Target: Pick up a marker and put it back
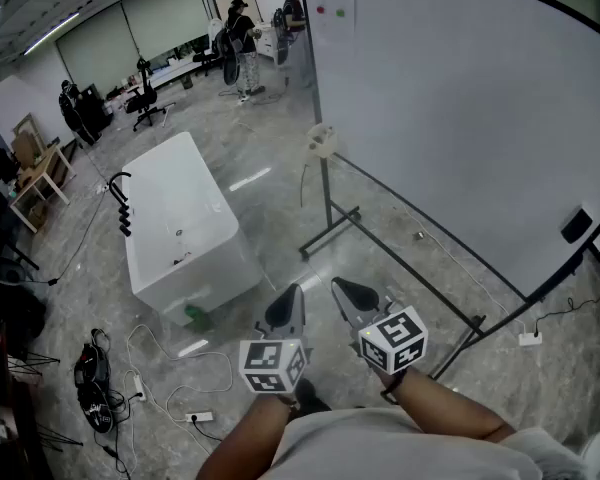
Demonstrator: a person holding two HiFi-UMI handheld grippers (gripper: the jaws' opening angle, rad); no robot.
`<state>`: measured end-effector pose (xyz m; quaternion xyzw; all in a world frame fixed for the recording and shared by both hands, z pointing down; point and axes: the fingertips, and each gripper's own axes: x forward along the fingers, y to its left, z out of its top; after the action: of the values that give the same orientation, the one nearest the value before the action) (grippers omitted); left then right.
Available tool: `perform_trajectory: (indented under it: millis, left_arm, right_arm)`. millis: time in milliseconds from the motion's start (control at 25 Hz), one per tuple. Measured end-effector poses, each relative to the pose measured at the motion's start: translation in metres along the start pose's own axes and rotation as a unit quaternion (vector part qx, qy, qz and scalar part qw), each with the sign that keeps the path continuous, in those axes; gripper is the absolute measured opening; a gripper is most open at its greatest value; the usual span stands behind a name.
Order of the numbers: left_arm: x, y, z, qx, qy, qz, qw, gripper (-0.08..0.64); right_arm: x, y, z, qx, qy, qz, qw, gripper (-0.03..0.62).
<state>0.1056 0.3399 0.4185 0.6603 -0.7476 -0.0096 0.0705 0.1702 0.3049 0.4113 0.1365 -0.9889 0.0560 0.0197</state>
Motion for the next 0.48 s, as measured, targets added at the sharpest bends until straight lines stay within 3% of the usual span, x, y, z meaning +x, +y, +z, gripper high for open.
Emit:
perform_trajectory:
  millis: [480]
  left_arm:
    - [0.029,0.021,-0.001,0.0,0.005,-0.014,0.9999,0.005]
  right_arm:
    - [0.027,-0.009,0.0,0.013,-0.01,0.008,1.0,0.002]
